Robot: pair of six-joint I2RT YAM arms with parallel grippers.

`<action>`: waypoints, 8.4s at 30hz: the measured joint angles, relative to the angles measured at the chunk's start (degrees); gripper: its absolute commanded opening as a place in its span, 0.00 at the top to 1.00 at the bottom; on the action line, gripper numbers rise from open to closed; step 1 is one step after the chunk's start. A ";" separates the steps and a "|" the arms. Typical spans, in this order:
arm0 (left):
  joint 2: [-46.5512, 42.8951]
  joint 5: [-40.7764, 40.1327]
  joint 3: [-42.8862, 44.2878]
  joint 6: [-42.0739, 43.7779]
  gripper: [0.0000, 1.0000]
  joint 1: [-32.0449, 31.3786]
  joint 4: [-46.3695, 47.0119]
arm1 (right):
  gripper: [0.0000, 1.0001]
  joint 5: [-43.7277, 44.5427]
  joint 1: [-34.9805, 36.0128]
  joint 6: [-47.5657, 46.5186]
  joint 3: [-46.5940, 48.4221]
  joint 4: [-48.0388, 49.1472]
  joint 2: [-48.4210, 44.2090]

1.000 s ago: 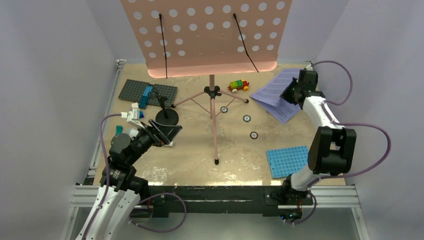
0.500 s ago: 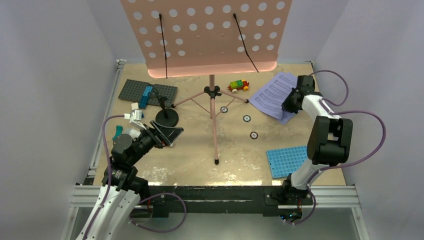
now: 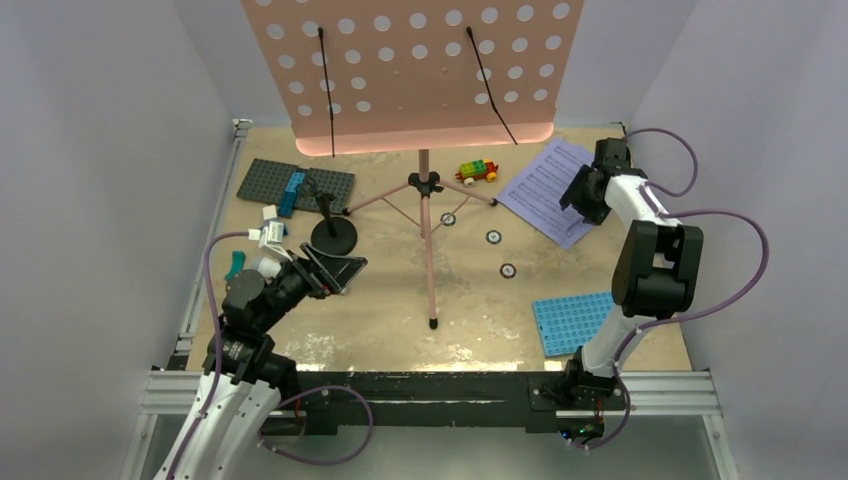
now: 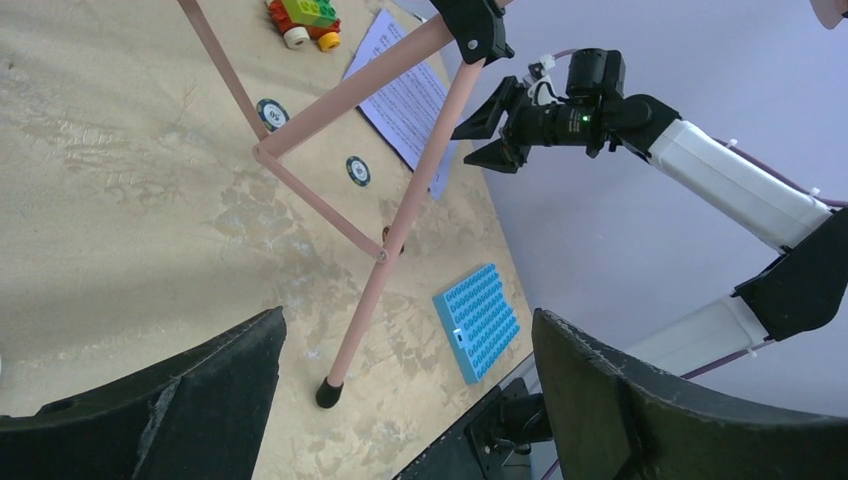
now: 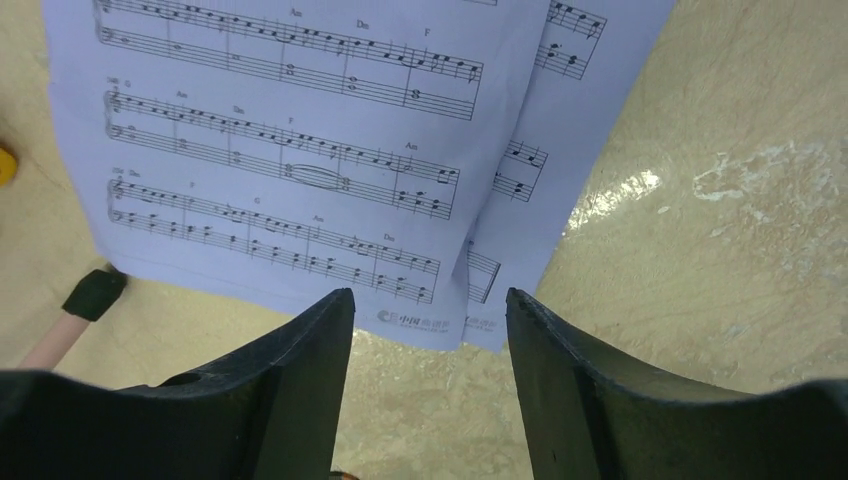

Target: Pack up the instrument practice props

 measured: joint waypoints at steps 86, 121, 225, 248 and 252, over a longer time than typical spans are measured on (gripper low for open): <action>61.64 -23.56 19.02 51.28 0.15 -26.45 77.79 | 0.71 -2.32 54.71 4.46 -35.87 39.28 -33.79; 67.54 -24.96 26.40 55.91 0.27 -26.53 78.73 | 0.56 -2.03 54.82 6.49 -35.85 27.43 -39.63; 64.89 -20.24 25.86 52.04 1.00 -22.14 73.61 | 1.00 -47.19 28.70 38.62 -13.64 51.98 -12.28; 66.95 -9.97 28.39 44.09 1.00 -22.45 72.52 | 0.55 -38.60 28.22 19.12 -24.90 49.75 -27.34; 66.95 -9.86 28.39 44.06 1.00 -22.45 72.50 | 0.49 -42.73 26.73 25.73 -26.80 54.42 -25.57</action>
